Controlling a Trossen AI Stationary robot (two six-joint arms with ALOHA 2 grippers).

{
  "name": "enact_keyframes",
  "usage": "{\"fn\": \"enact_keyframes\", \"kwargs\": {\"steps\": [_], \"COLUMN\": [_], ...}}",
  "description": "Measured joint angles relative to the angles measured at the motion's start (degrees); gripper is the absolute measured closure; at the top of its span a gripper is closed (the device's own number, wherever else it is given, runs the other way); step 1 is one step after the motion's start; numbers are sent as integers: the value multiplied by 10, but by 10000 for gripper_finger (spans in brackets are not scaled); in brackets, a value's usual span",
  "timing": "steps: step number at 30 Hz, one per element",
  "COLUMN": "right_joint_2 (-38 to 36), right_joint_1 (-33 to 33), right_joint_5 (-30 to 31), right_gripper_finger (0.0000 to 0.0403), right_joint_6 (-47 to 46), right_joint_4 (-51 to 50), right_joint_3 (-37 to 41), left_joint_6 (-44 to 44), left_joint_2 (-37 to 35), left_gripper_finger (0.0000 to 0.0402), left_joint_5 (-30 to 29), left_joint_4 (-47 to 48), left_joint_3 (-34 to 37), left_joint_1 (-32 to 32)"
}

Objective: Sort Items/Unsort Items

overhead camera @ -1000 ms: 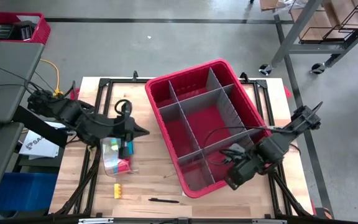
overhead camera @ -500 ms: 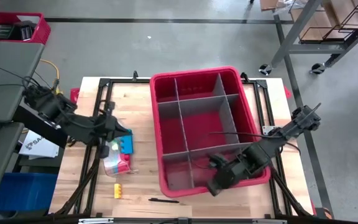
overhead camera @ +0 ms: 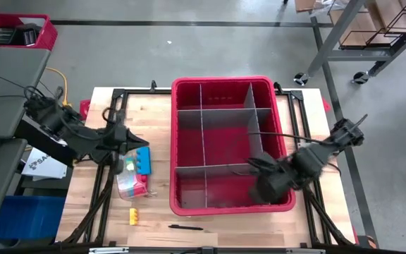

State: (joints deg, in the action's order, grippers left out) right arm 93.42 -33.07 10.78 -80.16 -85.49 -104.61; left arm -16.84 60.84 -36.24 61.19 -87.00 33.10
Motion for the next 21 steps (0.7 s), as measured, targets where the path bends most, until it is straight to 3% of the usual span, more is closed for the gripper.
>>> {"fn": "enact_keyframes", "kwargs": {"steps": [2,5,8,11,15,21], "right_joint_2": [0,-3,-4,-4,-6,-6], "right_joint_1": [-19,-40,-51,-61,-58,-28], "right_joint_5": [-8,-29,-81,-75,-16,21], "right_gripper_finger": [403,403,403,403,403,403], "right_joint_6": [-42,-79,-118,-162,-201,-216], "right_joint_4": [-51,-42,-45,-46,-45,-46], "right_joint_3": [-11,7,52,94,132,207], "left_joint_6": [27,67,69,52,19,3], "left_joint_2": [0,3,11,25,43,60], "left_gripper_finger": [402,401,401,401,401,401], "left_joint_5": [-1,2,44,82,90,94], "left_joint_4": [-52,-162,-277,-360,-389,-384], "left_joint_3": [34,106,174,210,216,216], "left_joint_1": [-1,-18,-38,-53,-56,-51]}}
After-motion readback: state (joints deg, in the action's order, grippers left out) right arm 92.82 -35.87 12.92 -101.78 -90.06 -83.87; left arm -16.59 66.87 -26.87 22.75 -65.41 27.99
